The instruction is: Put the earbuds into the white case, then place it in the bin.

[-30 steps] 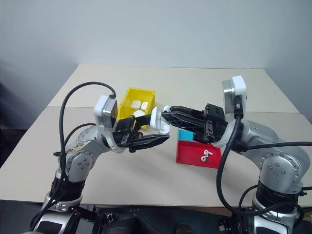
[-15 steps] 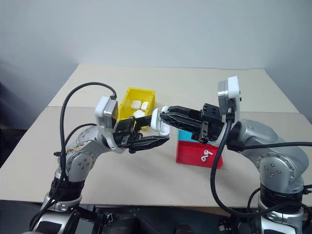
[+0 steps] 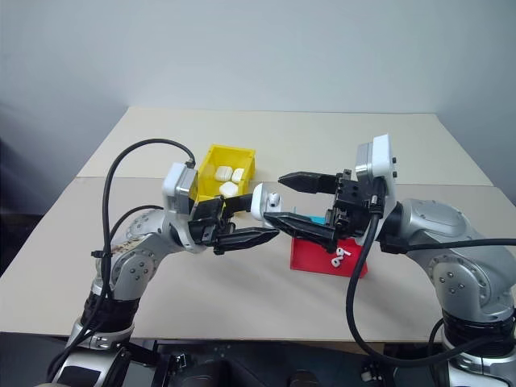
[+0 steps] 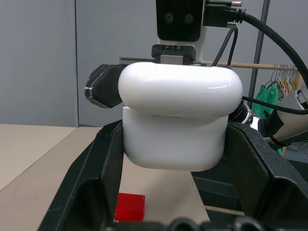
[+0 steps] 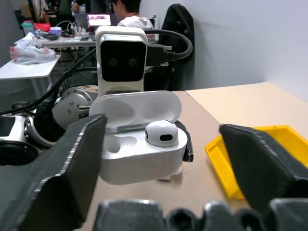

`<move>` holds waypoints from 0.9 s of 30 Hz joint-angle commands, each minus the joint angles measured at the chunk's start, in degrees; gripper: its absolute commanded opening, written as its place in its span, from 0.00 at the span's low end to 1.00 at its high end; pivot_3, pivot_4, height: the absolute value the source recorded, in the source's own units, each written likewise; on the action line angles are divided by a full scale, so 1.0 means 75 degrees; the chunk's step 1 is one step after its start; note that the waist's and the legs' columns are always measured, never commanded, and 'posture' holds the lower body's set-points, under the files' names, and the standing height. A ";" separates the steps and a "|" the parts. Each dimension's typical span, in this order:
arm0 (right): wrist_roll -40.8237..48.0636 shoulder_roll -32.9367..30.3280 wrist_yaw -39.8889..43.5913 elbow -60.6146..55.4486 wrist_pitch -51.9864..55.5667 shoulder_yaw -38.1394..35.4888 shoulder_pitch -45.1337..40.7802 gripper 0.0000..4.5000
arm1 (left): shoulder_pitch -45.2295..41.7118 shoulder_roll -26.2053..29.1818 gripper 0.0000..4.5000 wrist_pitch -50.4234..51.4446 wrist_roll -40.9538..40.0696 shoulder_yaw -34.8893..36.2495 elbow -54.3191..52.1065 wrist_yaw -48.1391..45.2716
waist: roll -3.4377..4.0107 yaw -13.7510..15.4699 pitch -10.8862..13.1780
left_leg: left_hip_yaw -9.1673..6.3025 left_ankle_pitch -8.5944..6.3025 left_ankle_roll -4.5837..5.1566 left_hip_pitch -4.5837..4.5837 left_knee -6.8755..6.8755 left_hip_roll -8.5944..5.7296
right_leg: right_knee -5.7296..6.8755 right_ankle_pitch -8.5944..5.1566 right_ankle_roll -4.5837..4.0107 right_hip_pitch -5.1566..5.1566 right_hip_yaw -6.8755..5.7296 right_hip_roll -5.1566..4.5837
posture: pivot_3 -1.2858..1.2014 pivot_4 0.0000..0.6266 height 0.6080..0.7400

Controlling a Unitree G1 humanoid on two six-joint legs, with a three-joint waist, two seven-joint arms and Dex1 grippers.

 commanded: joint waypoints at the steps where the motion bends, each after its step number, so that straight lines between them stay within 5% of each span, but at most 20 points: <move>1: 0.0149 -0.0264 -0.0025 0.0124 0.0100 -0.0133 -0.0237 0.98 | -0.0278 -0.0160 0.63 -0.0302 -0.0144 0.0175 -0.0189 -0.0003 | 0.0000 0.0005 0.0000 | 0.0000 0.0000 0.0000 0.0000 0.0000 0.0000 | 0.0000 0.0000 0.0000 0.0000 0.0000 0.0000 | 0.52 0.24 1.00; 6: 0.0000 -0.1338 0.0610 0.1074 0.0244 -0.0423 -0.0891 0.98 | -0.0227 -0.0110 0.63 -0.0291 -0.0172 0.0232 -0.0196 -0.0053 | 0.0004 0.0010 0.0003 | 0.0001 0.0000 0.0000 0.0000 0.0001 0.0000 | -0.0001 0.0000 0.0000 0.0001 -0.0001 0.0000 | 0.52 0.24 1.00; 10: -0.2466 -0.3280 0.2435 0.1572 -0.0722 0.1720 -0.1141 0.98 | -0.0053 -0.0091 0.63 -0.0343 -0.0172 0.0220 -0.0357 -0.0039 | 0.0019 0.0012 0.0006 | 0.0007 -0.0005 0.0008 -0.0001 -0.0003 0.0001 | -0.0008 0.0000 0.0000 -0.0004 0.0003 0.0000 | 0.52 0.24 1.00; 12: -0.3872 -0.3671 0.3014 0.1594 -0.1632 0.2880 -0.1088 0.89 | 0.0034 -0.0087 0.63 -0.0366 -0.0182 0.0259 -0.0438 -0.0009 | 0.0018 0.0002 0.0005 | 0.0009 -0.0009 0.0014 0.0000 -0.0006 0.0002 | -0.0015 -0.0001 0.0001 -0.0007 0.0007 0.0001 | 0.52 0.24 1.00; 16: -0.5246 -0.3573 0.3601 0.2004 -0.2874 0.3849 -0.1157 0.65 | 0.0102 -0.0101 0.63 -0.0409 -0.0137 0.0303 -0.0510 0.0089 | 0.0022 -0.0071 0.0007 | 0.0018 -0.0010 0.0016 -0.0002 -0.0004 0.0004 | -0.0020 -0.0002 0.0002 -0.0014 0.0020 0.0002 | 0.52 0.24 1.00; 27: -0.7864 -0.2811 0.4254 0.3917 -0.6131 0.4910 -0.1663 0.65 | 0.0334 -0.0037 0.63 -0.0358 -0.0161 0.0353 -0.0798 0.0307 | 0.0026 -0.0082 0.0009 | 0.0024 -0.0005 0.0008 -0.0004 0.0001 0.0004 | -0.0006 -0.0002 0.0002 -0.0023 0.0025 0.0001 | 0.52 0.24 1.00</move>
